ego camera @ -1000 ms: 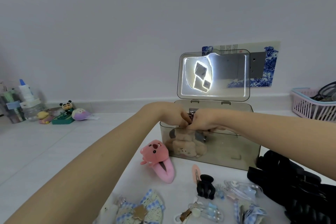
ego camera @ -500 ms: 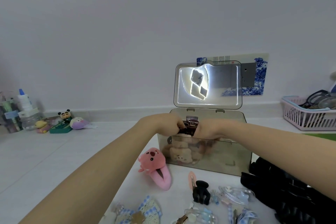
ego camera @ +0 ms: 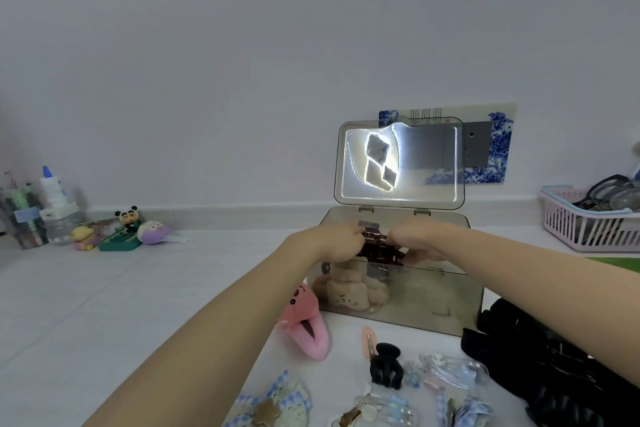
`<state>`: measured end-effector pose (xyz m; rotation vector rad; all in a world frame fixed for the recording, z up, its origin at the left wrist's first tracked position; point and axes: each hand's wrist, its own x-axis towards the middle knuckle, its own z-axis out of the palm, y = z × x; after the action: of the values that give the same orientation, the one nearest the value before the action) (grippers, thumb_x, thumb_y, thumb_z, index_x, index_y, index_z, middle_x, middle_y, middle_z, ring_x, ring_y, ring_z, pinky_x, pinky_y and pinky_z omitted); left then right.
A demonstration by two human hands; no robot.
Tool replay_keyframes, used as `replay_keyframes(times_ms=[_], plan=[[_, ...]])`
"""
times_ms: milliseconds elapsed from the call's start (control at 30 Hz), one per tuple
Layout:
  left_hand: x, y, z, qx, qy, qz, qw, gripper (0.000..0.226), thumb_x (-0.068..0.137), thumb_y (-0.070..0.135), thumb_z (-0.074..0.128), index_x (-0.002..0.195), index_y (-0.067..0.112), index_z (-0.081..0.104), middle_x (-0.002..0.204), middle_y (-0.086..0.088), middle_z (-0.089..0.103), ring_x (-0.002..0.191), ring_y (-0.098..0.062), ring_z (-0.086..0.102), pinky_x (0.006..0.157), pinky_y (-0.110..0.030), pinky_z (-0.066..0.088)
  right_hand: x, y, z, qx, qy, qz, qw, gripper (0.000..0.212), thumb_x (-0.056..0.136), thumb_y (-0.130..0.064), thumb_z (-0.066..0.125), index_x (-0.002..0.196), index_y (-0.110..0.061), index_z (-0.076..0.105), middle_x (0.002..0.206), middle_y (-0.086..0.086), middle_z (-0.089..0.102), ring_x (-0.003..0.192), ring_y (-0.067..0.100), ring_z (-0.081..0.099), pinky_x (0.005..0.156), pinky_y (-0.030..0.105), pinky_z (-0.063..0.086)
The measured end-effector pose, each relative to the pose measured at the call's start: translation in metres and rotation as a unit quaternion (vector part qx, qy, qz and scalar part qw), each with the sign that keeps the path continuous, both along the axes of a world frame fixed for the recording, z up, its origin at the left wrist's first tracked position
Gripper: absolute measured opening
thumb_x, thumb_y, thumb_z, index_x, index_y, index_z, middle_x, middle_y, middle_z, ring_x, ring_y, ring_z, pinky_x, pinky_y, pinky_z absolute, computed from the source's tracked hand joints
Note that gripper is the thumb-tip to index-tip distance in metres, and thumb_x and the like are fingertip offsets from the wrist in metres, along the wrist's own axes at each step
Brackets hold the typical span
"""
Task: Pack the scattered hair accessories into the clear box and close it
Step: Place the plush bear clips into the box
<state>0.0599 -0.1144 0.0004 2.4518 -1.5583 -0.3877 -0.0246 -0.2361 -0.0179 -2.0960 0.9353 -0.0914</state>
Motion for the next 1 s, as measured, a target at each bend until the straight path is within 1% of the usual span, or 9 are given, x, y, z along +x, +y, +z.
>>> replay_keyframes(times_ms=[200, 267, 400, 500, 567, 633, 700, 833, 1000], plan=[[0.005, -0.007, -0.003, 0.023, 0.038, 0.020, 0.999, 0.032, 0.096, 0.017, 0.025, 0.114, 0.015, 0.051, 0.119, -0.011, 0.055, 0.099, -0.023, 0.046, 0.088, -0.033, 0.036, 0.007, -0.014, -0.010, 0.044, 0.025, 0.009, 0.999, 0.040, 0.093, -0.011, 0.033, 0.128, -0.007, 0.051, 0.124, 0.012, 0.060, 0.074, 0.021, 0.057, 0.058, 0.024, 0.045], [0.003, -0.008, -0.001, 0.019, 0.048, 0.007, 0.999, 0.036, 0.096, 0.017, 0.025, 0.116, 0.020, 0.055, 0.112, -0.004, 0.056, 0.102, -0.023, 0.048, 0.088, -0.032, 0.037, 0.006, -0.013, -0.010, 0.061, 0.030, 0.017, 0.998, 0.038, 0.095, -0.016, 0.033, 0.129, -0.010, 0.050, 0.120, 0.006, 0.058, 0.075, 0.020, 0.055, 0.061, 0.025, 0.041], [-0.003, -0.011, -0.002, 0.023, 0.024, 0.028, 0.999, 0.034, 0.098, 0.018, 0.021, 0.070, 0.023, 0.039, 0.081, -0.003, 0.049, 0.077, -0.019, 0.042, 0.074, -0.031, 0.032, 0.004, -0.016, -0.012, 0.076, 0.040, 0.027, 0.996, 0.035, 0.096, -0.022, 0.035, 0.122, -0.012, 0.054, 0.110, 0.001, 0.053, 0.080, 0.020, 0.053, 0.064, 0.025, 0.039], [-0.002, -0.007, -0.003, -0.004, 0.034, 0.031, 0.999, 0.034, 0.099, 0.022, 0.019, 0.089, 0.016, 0.051, 0.104, -0.012, 0.055, 0.090, -0.023, 0.045, 0.081, -0.032, 0.035, 0.001, -0.014, -0.005, 0.073, 0.021, 0.004, 0.997, 0.022, 0.096, -0.026, 0.036, 0.108, -0.016, 0.052, 0.115, 0.006, 0.047, 0.070, 0.019, 0.052, 0.059, 0.025, 0.045], [-0.001, -0.003, -0.001, -0.030, 0.038, 0.030, 0.998, 0.040, 0.099, 0.026, 0.019, 0.114, 0.013, 0.054, 0.117, -0.012, 0.055, 0.101, -0.024, 0.048, 0.088, -0.033, 0.038, -0.004, -0.013, 0.003, 0.048, 0.010, -0.016, 0.999, 0.036, 0.098, -0.033, 0.036, 0.128, -0.015, 0.043, 0.130, 0.013, 0.044, 0.081, 0.025, 0.055, 0.071, 0.033, 0.051], [-0.001, 0.000, 0.001, -0.064, 0.039, 0.024, 0.997, 0.038, 0.099, 0.025, 0.020, 0.106, 0.009, 0.054, 0.110, -0.010, 0.055, 0.100, -0.024, 0.049, 0.080, -0.028, 0.039, -0.013, -0.011, 0.012, 0.010, 0.007, -0.014, 1.000, 0.049, 0.098, -0.038, 0.035, 0.139, -0.011, 0.037, 0.135, 0.014, 0.044, 0.093, 0.027, 0.055, 0.083, 0.035, 0.050], [-0.001, 0.006, 0.002, -0.102, 0.036, 0.018, 0.994, 0.032, 0.098, 0.021, 0.022, 0.092, 0.007, 0.050, 0.096, -0.007, 0.053, 0.092, -0.023, 0.047, 0.068, -0.024, 0.036, -0.027, -0.004, 0.022, -0.032, -0.007, 0.012, 0.999, 0.049, 0.098, -0.039, 0.031, 0.135, -0.010, 0.044, 0.123, 0.009, 0.050, 0.097, 0.024, 0.053, 0.083, 0.033, 0.048], [-0.009, 0.025, -0.004, -0.118, 0.030, 0.012, 0.992, 0.040, 0.097, 0.020, 0.023, 0.114, 0.009, 0.056, 0.097, -0.005, 0.061, 0.081, -0.018, 0.054, 0.069, -0.021, 0.044, -0.065, 0.022, 0.022, -0.137, -0.021, 0.053, 0.989, 0.051, 0.100, -0.038, 0.025, 0.114, -0.005, 0.061, 0.109, 0.014, 0.066, 0.086, 0.021, 0.055, 0.077, 0.030, 0.042], [-0.034, 0.027, -0.015, -0.072, -0.039, 0.047, 0.996, 0.042, 0.097, 0.023, 0.024, 0.130, 0.012, 0.046, 0.121, -0.016, 0.059, 0.100, -0.029, 0.051, 0.079, -0.032, 0.038, -0.095, 0.043, -0.007, -0.398, 0.012, 0.064, 0.915, 0.056, 0.099, -0.042, 0.017, 0.081, -0.014, 0.062, 0.080, 0.005, 0.064, 0.084, 0.026, 0.061, 0.070, 0.031, 0.042]])
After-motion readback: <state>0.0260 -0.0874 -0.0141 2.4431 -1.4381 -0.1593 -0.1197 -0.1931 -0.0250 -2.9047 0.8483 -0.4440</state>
